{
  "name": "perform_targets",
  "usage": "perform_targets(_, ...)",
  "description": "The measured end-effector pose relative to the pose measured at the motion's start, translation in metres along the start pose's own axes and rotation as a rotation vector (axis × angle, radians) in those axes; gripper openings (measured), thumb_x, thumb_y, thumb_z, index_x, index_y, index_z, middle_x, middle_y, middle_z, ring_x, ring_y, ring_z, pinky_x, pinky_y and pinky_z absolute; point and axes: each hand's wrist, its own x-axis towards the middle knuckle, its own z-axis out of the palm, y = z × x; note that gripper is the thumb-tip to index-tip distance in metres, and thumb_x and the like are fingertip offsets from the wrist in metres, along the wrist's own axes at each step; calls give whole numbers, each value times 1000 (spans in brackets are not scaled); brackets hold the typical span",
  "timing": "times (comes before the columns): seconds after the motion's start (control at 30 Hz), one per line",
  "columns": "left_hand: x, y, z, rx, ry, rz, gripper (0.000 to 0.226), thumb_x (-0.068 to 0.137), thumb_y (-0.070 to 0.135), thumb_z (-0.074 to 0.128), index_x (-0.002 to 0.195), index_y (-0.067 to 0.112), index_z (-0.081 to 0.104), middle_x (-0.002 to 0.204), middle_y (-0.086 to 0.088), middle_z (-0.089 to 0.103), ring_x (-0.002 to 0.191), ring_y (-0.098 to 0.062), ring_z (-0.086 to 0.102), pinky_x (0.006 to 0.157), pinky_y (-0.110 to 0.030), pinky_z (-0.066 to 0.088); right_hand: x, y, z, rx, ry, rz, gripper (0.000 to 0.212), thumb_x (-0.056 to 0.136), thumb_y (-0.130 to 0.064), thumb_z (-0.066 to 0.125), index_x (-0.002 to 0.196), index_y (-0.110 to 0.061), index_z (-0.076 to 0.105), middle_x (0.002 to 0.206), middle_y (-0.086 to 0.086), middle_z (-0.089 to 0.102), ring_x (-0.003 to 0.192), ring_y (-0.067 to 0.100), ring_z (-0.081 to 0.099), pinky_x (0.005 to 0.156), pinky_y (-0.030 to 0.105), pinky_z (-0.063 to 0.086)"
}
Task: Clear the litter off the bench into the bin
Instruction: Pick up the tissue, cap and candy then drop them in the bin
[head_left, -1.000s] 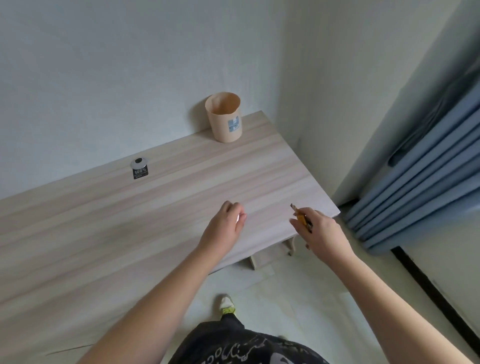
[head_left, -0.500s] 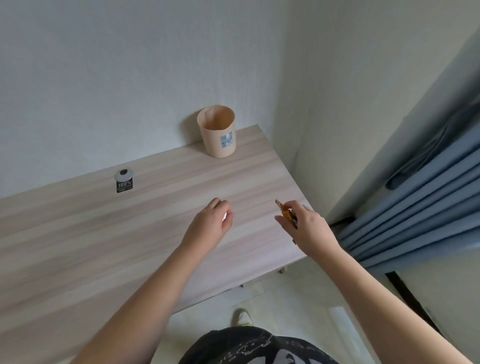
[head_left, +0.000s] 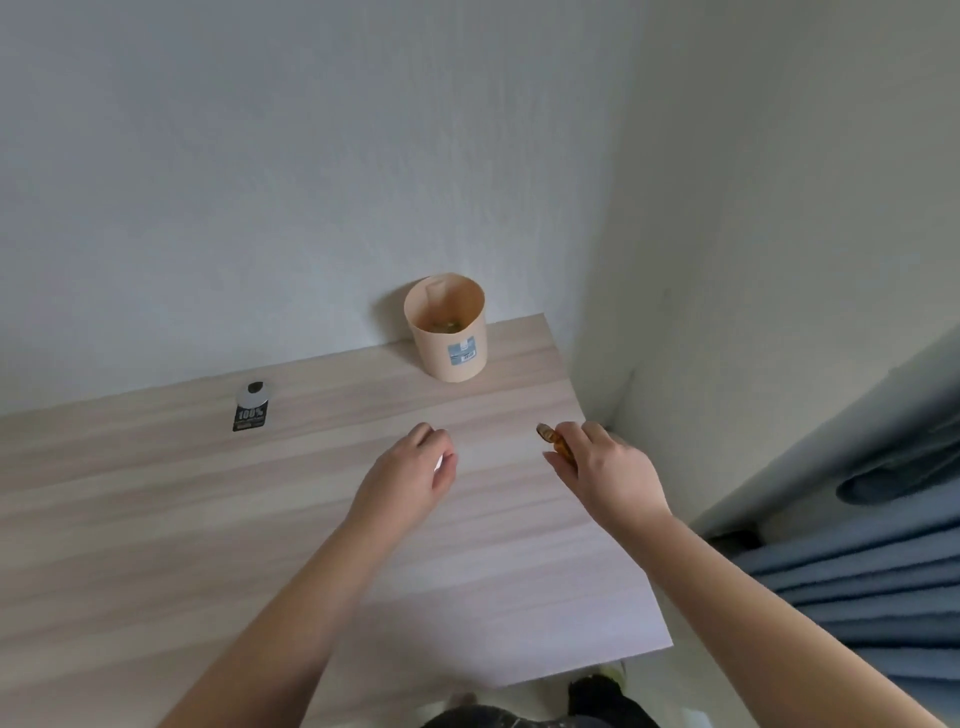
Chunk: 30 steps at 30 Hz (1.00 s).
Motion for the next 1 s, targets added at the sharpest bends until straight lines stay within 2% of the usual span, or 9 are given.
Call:
perform_targets(0.17, 41, 20, 5, 68, -21, -78, 8, 86, 19, 57, 81, 15, 52, 79, -2, 52, 60, -23, 51, 49, -32, 41, 62, 36, 2, -38, -35, -151, 23, 80, -28, 72, 87, -8, 62, 68, 6, 58, 49, 24, 54, 33, 28, 37)
perform_targets(0.33, 80, 14, 2, 134, 9, -120, 10, 91, 24, 50, 84, 16, 51, 81, -1, 51, 59, -16, 45, 50, -27, 36, 129, 43, 10, -35, -84, -271, 23, 86, -30, 65, 93, -8, 61, 74, 8, 60, 56, 26, 56, 44, 31, 42)
perform_targets(0.43, 106, -2, -2, 166, 41, -140, 10, 90, 23, 49, 84, 15, 51, 80, -2, 52, 60, -18, 48, 50, -28, 38, 167, 32, 20, 30, -109, -320, 26, 90, -31, 57, 98, -7, 59, 80, 11, 61, 64, 30, 58, 53, 38, 46)
perform_targets(0.5, 124, -17, -5, 175, 59, -151, 11, 89, 23, 49, 82, 15, 51, 79, -3, 52, 59, -20, 50, 50, -30, 40, 192, 20, 31, 60, -119, -331, 30, 94, -34, 49, 104, -7, 57, 87, 12, 61, 72, 31, 59, 61, 40, 47)
perform_targets(0.63, 157, -50, -13, 153, 90, -156, 10, 89, 22, 50, 82, 14, 51, 78, -3, 52, 57, -21, 49, 50, -31, 39, 240, -6, 53, 36, -96, -339, 31, 95, -35, 44, 111, -10, 53, 89, 10, 61, 70, 28, 57, 57, 34, 37)
perform_targets(0.7, 170, -67, -14, 155, 113, -147, 10, 89, 23, 49, 83, 15, 51, 77, -2, 52, 54, -16, 45, 50, -26, 37, 263, -19, 68, 70, -124, -326, 33, 95, -37, 42, 116, -13, 51, 94, 9, 62, 72, 27, 57, 59, 36, 43)
perform_targets(0.87, 186, -99, -8, 142, 152, -139, 10, 88, 25, 48, 83, 17, 51, 76, 1, 51, 54, -12, 40, 50, -21, 35, 306, -42, 112, 88, -204, -257, 28, 96, -38, 40, 107, -15, 51, 93, 4, 59, 78, 23, 58, 65, 33, 47)
perform_targets(1.0, 187, -119, -1, 147, 165, -138, 11, 86, 21, 55, 77, 17, 48, 72, 2, 49, 54, -10, 36, 49, -19, 31, 323, -46, 139, 73, -262, -238, 31, 95, -38, 41, 115, -16, 52, 99, 4, 60, 83, 21, 57, 70, 31, 48)
